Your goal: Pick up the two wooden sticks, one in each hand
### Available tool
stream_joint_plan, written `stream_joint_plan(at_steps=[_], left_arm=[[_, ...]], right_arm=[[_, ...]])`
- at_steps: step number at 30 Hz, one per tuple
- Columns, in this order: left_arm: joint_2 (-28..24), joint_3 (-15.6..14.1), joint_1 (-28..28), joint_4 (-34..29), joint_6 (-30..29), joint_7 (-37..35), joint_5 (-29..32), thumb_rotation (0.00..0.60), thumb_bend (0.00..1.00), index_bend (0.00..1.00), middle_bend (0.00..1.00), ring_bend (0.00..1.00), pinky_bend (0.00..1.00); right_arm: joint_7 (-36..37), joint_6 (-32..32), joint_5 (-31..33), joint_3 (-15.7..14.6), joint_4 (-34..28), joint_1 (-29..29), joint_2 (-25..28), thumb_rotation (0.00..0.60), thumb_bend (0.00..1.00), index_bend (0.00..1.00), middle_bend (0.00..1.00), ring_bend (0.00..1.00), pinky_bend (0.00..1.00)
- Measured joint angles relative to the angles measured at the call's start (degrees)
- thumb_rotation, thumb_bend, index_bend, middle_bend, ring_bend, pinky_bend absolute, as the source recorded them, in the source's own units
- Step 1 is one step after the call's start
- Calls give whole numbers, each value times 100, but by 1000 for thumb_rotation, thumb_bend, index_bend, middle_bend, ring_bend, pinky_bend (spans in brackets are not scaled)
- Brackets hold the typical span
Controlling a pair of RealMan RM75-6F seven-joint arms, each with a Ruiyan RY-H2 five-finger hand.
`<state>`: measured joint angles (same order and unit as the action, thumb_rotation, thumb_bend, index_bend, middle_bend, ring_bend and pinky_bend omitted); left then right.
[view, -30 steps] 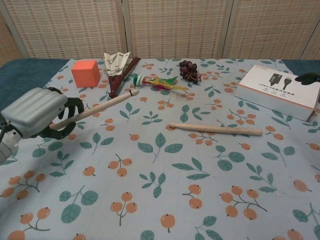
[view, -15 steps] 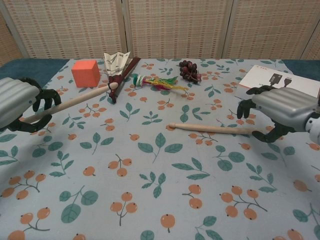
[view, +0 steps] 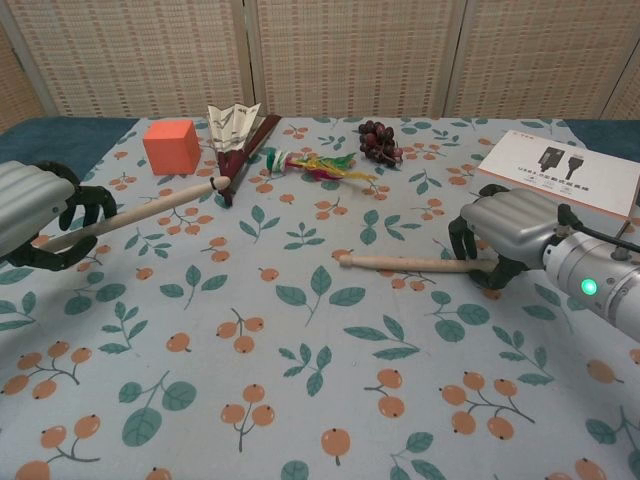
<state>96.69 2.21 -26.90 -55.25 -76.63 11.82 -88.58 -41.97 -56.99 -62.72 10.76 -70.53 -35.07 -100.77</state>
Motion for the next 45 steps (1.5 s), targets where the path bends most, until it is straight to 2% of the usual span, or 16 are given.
stream_joint_plan(at_steps=[4, 7, 9, 14, 16, 22, 28, 34, 40, 45], left_arm=[[25, 5, 17, 75, -7, -12, 3, 600, 646, 809, 876, 543, 238], [39, 2, 39, 126, 11, 6, 21, 600, 645, 809, 876, 543, 239], [46, 12, 51, 155, 12, -9, 38, 600, 645, 809, 876, 545, 239], [40, 96, 61, 187, -49, -101, 79, 600, 643, 811, 877, 546, 233], [21, 114, 60, 149, -55, -128, 87, 600, 644, 812, 878, 547, 231], [-164, 187, 41, -263, -28, -203, 138, 600, 647, 813, 879, 547, 231], [-413, 290, -17, -1041, 136, -106, 265, 600, 647, 814, 881, 546, 231], [-536, 377, -135, -1814, 339, 217, 359, 600, 647, 815, 883, 555, 232], [-577, 420, -214, -2495, 288, 818, 287, 600, 648, 815, 884, 556, 234], [-659, 394, -188, -2943, 153, 1074, 194, 600, 648, 816, 883, 561, 234]], right_arm=[[-136, -76, 14, -69, 35, -13, -34, 600, 336, 579, 494, 232, 0], [-281, -100, 77, -119, 9, -24, -40, 600, 336, 615, 524, 285, 0], [-346, -130, 107, -147, -43, -26, -30, 600, 336, 688, 584, 359, 0], [-354, -326, 5, -219, -195, -2, 29, 600, 336, 965, 814, 565, 33], [-241, -450, -138, -244, -250, 22, 54, 600, 335, 999, 855, 607, 72], [461, -769, -624, -274, -651, 117, 221, 600, 336, 1000, 871, 634, 112], [1402, -979, -1136, -224, -1427, 175, 519, 600, 336, 1000, 871, 634, 152], [2132, -1104, -1666, -156, -1680, 96, 534, 600, 337, 1000, 871, 634, 157], [2059, -841, -1471, 134, -1522, -218, 256, 600, 337, 1000, 871, 634, 162], [1815, -783, -1341, 193, -1391, -309, 153, 600, 337, 1000, 871, 634, 162]])
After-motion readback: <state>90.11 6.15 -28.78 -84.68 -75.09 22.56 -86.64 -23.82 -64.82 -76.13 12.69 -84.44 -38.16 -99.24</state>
